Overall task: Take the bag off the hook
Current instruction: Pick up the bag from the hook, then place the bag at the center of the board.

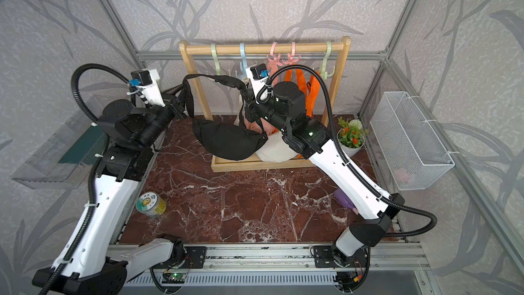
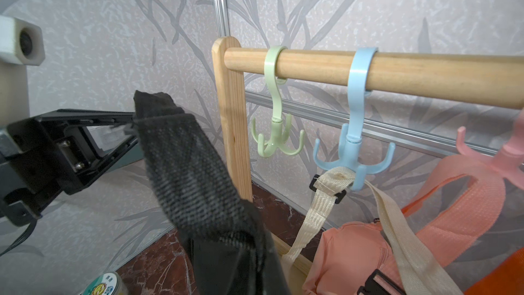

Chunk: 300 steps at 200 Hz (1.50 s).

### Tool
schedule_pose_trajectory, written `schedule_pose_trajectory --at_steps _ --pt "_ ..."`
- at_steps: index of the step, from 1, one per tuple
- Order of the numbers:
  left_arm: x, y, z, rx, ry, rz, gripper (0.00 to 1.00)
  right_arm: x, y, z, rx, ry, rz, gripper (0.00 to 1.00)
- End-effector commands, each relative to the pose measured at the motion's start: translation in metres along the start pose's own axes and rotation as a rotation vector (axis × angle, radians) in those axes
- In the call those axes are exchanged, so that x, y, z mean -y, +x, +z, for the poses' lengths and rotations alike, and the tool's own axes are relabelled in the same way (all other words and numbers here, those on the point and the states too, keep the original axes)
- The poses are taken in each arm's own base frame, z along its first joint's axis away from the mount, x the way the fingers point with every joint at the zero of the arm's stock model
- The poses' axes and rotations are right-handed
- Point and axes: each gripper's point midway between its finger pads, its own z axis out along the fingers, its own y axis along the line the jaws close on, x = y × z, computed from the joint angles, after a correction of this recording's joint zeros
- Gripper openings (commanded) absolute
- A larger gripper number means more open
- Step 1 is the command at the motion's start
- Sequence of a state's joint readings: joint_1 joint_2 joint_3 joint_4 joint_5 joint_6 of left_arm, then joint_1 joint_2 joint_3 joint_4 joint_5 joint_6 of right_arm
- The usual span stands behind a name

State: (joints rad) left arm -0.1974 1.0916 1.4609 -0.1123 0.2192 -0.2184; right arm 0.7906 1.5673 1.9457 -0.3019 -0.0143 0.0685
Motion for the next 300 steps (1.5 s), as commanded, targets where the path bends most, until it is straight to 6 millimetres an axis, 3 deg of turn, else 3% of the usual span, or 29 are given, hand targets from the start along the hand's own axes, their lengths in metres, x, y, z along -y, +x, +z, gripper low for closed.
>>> schedule_pose_trajectory --at_steps 1,51,92,101,106,125,161,190,240,265,300 --pt "0.0 0.0 -0.027 -0.005 -0.028 -0.041 0.0 -0.025 -0.029 -0.04 0.032 -0.106 -0.03 0.0" --pt "-0.004 0.037 -0.095 -0.1 -0.089 -0.072 0.0 -0.059 -0.007 -0.087 -0.072 -0.233 -0.044 0.0" --pt "-0.008 0.077 -0.152 -0.166 -0.138 -0.181 0.0 -0.097 0.042 -0.109 -0.224 -0.337 -0.092 0.0" --pt "-0.01 0.088 -0.164 -0.183 -0.161 -0.219 0.0 -0.101 0.056 -0.11 -0.262 -0.335 -0.096 0.0" --pt "-0.012 0.094 -0.17 -0.191 -0.172 -0.238 0.0 -0.115 0.064 -0.114 -0.285 -0.37 -0.105 0.0" --pt "-0.019 0.117 -0.194 -0.207 -0.217 -0.288 0.0 -0.134 0.098 -0.118 -0.374 -0.406 -0.122 0.0" --pt "-0.055 0.18 -0.222 -0.341 -0.431 -0.289 0.0 -0.134 0.161 -0.095 -0.529 -0.345 -0.089 0.0" --pt "-0.084 0.213 -0.232 -0.388 -0.576 -0.236 0.0 -0.136 0.195 -0.065 -0.602 -0.303 -0.108 0.0" --pt "-0.128 0.236 -0.225 -0.372 -0.786 -0.106 0.0 -0.144 0.23 -0.008 -0.651 -0.251 -0.16 0.0" --pt "-0.137 0.243 -0.218 -0.363 -0.816 -0.078 0.0 -0.149 0.254 0.02 -0.672 -0.251 -0.183 0.0" --pt "-0.143 0.243 -0.207 -0.387 -0.844 -0.048 0.0 -0.158 0.281 0.041 -0.733 -0.254 -0.152 0.0"
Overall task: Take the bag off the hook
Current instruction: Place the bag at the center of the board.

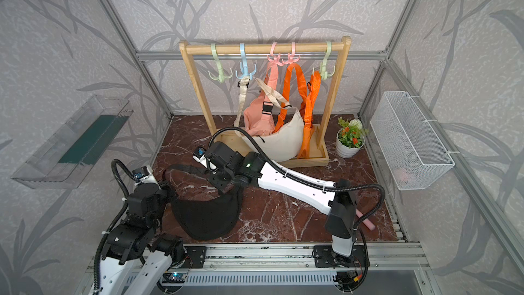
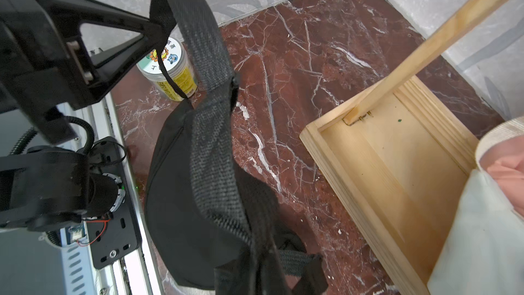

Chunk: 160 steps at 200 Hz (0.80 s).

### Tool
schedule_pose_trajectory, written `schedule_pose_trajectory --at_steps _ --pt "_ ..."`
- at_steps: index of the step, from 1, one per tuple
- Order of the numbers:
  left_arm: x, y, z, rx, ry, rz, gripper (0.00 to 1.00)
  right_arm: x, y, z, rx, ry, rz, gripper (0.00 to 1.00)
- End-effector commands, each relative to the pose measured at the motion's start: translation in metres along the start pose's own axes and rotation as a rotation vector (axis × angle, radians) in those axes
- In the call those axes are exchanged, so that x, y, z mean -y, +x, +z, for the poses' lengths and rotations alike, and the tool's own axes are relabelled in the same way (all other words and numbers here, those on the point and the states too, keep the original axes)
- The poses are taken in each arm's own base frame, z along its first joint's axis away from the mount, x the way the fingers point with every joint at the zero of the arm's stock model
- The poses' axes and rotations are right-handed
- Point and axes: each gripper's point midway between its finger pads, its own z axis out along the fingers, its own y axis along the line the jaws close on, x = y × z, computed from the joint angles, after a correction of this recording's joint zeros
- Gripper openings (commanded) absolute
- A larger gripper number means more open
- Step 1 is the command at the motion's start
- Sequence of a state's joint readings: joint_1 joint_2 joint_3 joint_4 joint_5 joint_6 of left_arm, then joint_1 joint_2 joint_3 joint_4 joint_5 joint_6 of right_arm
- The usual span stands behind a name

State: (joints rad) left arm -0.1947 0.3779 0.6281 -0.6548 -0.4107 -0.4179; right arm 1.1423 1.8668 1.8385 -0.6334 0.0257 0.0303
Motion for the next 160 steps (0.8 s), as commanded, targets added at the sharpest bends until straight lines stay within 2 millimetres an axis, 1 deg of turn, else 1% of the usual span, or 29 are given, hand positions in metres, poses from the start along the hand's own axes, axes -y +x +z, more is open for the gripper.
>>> schedule_pose_trajectory --at_steps 1,6,13,31,64,67,83,87,91,95,97,102,108,117,130,135,138,148,160 --pt "-0.004 -0.017 0.006 0.055 -0.059 -0.004 0.0 0.001 -0.009 0.011 0.012 0.0 0.021 0.0" --pt "-0.004 -0.019 0.006 0.059 -0.063 -0.003 0.0 0.001 -0.009 0.015 0.008 0.002 0.029 0.0" --pt "-0.003 -0.015 0.013 0.034 -0.077 0.017 0.0 0.001 -0.007 0.021 -0.001 -0.001 0.04 0.0" --pt "-0.005 -0.014 0.019 0.015 -0.1 0.018 0.0 -0.002 -0.006 0.032 -0.013 -0.014 0.067 0.01" --pt "-0.009 -0.012 0.024 0.005 -0.096 -0.023 0.0 -0.005 -0.008 0.045 -0.011 -0.025 0.097 0.09" --pt "-0.01 -0.012 0.024 0.006 -0.097 -0.023 0.02 -0.005 -0.009 0.046 -0.009 -0.028 0.1 0.1" --pt "-0.01 -0.013 0.022 0.008 -0.097 -0.018 0.13 -0.012 -0.012 0.049 -0.006 -0.064 0.106 0.16" --pt "-0.011 -0.013 0.021 0.009 -0.099 -0.017 0.2 -0.013 -0.012 0.051 -0.01 -0.074 0.107 0.17" --pt "-0.011 -0.014 0.021 0.012 -0.101 -0.017 0.31 -0.014 -0.011 0.052 -0.015 -0.079 0.108 0.19" --pt "-0.012 -0.014 0.021 0.013 -0.102 -0.017 0.4 -0.015 -0.01 0.053 -0.023 -0.084 0.11 0.22" --pt "-0.012 -0.014 0.02 0.014 -0.104 -0.017 0.43 -0.016 -0.01 0.054 -0.027 -0.085 0.109 0.24" --pt "-0.013 -0.015 0.02 0.018 -0.107 -0.018 0.46 -0.015 -0.01 0.054 -0.035 -0.085 0.112 0.29" --pt "-0.014 -0.016 0.019 0.023 -0.113 -0.021 0.6 -0.016 -0.008 0.056 -0.049 -0.083 0.115 0.34" --pt "-0.016 -0.017 0.018 0.027 -0.124 -0.023 0.72 -0.014 -0.004 0.057 -0.066 -0.072 0.121 0.44" --pt "-0.018 -0.016 0.018 0.026 -0.134 -0.023 0.77 -0.011 -0.002 0.055 -0.079 -0.056 0.135 0.56" --pt "-0.018 -0.016 0.018 0.026 -0.136 -0.024 0.83 -0.011 -0.001 0.054 -0.08 -0.049 0.138 0.59" --pt "-0.018 -0.016 0.018 0.028 -0.135 -0.027 0.84 -0.01 -0.001 0.053 -0.082 -0.045 0.14 0.61" --pt "-0.018 -0.017 0.017 0.029 -0.132 -0.029 0.85 -0.007 -0.001 0.049 -0.078 -0.026 0.146 0.64" --pt "-0.018 -0.017 0.017 0.03 -0.129 -0.032 0.85 -0.004 -0.002 0.041 -0.065 -0.01 0.148 0.66"
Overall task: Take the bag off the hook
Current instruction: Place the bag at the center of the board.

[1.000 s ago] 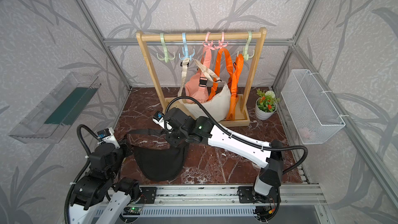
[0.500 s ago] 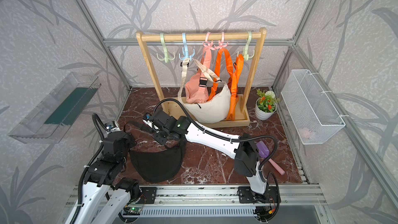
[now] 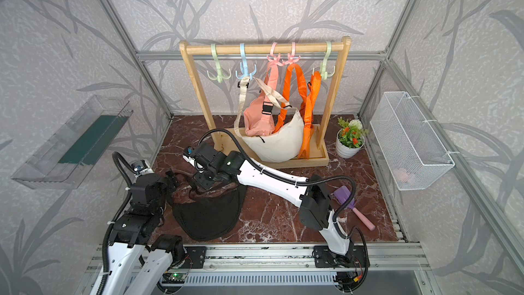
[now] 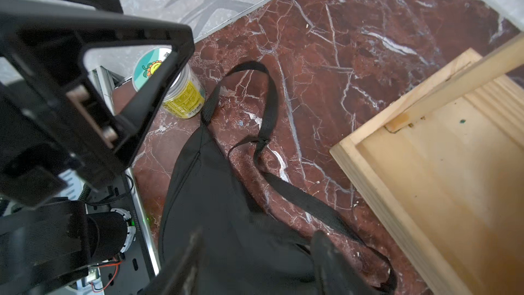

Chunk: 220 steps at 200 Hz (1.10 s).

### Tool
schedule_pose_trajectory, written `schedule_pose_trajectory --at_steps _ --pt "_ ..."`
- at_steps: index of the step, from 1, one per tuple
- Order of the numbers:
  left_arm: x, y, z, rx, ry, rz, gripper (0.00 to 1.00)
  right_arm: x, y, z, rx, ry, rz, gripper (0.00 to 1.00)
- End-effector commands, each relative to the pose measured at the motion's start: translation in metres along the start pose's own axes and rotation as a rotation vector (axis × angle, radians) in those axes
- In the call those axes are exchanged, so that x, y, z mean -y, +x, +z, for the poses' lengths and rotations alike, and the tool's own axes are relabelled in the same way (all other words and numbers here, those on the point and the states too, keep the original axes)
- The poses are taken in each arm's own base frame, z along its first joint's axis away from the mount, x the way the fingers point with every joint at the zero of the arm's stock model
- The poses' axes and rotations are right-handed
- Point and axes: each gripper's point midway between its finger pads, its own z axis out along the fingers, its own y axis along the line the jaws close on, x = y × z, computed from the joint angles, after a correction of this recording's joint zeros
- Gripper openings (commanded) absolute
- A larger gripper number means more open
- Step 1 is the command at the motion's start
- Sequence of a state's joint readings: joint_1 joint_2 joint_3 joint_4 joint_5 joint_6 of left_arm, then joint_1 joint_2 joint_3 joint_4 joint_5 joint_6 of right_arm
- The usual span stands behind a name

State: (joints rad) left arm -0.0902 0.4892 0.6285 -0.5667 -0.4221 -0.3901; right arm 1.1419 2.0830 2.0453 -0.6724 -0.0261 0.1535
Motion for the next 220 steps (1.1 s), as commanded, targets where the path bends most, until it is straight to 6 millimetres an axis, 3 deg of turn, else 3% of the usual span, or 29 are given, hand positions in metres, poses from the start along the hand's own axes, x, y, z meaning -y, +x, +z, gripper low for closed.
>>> schedule_pose_trajectory --at_steps 1,102,110,175,199,220 --pt "-0.004 -0.007 -0.003 0.027 -0.016 -0.028 0.85 0.006 0.003 -0.014 -0.009 0.038 0.026 0.66" --pt "0.016 -0.005 -0.002 0.02 0.09 -0.022 0.84 0.036 -0.001 -0.089 0.216 0.187 0.054 0.67" --pt "0.018 -0.005 -0.003 0.024 0.103 -0.025 0.84 0.036 -0.004 -0.106 0.25 0.19 0.062 0.67" --pt "0.049 -0.006 -0.011 0.022 0.287 -0.064 0.79 0.054 0.023 -0.159 0.274 0.263 0.134 0.67" --pt "0.066 -0.018 -0.022 0.024 0.383 -0.105 0.76 0.059 0.033 -0.181 0.273 0.288 0.173 0.67" --pt "0.083 -0.038 -0.026 0.024 0.439 -0.119 0.74 0.062 0.029 -0.205 0.323 0.304 0.178 0.67"
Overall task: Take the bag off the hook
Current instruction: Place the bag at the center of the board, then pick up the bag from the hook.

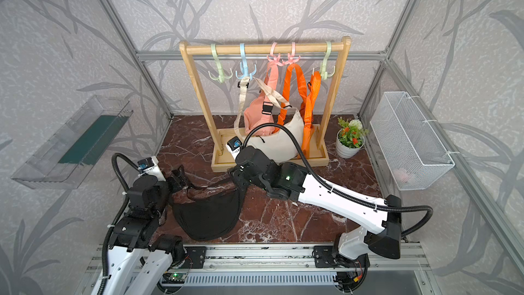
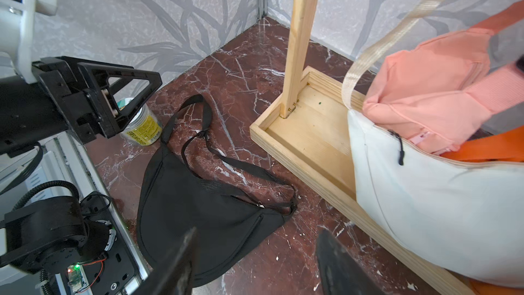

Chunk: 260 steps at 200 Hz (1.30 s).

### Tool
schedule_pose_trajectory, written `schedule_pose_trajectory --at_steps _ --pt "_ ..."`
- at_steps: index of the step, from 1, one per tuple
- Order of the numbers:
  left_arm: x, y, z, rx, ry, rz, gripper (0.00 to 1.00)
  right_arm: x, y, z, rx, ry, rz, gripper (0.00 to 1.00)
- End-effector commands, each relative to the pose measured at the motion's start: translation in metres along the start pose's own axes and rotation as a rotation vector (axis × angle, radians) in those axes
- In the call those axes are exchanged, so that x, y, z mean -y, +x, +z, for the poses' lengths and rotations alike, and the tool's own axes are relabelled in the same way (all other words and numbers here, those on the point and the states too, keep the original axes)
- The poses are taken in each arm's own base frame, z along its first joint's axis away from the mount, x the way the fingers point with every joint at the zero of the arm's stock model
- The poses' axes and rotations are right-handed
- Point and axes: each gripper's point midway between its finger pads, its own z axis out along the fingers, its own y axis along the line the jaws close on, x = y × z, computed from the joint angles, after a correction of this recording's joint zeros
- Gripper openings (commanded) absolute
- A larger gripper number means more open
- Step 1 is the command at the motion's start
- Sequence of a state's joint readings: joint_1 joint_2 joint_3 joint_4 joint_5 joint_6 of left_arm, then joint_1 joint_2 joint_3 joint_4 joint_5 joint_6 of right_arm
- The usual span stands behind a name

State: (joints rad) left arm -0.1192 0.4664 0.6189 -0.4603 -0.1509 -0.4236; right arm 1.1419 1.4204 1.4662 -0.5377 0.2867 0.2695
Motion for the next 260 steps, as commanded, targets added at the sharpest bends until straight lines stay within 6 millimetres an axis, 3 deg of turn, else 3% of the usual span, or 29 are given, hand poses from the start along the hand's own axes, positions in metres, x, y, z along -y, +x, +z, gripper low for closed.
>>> schedule_pose_trajectory --at_steps 1,47,101,128,184,260 --pt "0.033 -0.034 -0.005 0.039 0.124 -0.05 0.74 0.016 -0.01 -0.029 0.046 0.047 0.034 0.67" --pt "0.084 -0.064 0.019 0.002 0.273 -0.054 0.7 0.047 -0.039 -0.063 0.134 0.141 -0.088 0.67" --pt "0.127 -0.106 0.018 0.057 0.4 0.013 0.67 0.084 -0.071 -0.081 0.233 0.166 -0.117 0.66" --pt "0.149 -0.119 0.02 0.066 0.477 0.033 0.66 0.089 -0.073 -0.082 0.245 0.187 -0.171 0.66" --pt "0.192 -0.14 0.004 0.189 0.688 0.099 0.67 0.091 -0.074 -0.088 0.326 0.213 -0.287 0.65" --pt "0.226 -0.155 -0.012 0.27 0.875 0.2 0.69 0.102 -0.076 -0.114 0.476 0.303 -0.387 0.64"
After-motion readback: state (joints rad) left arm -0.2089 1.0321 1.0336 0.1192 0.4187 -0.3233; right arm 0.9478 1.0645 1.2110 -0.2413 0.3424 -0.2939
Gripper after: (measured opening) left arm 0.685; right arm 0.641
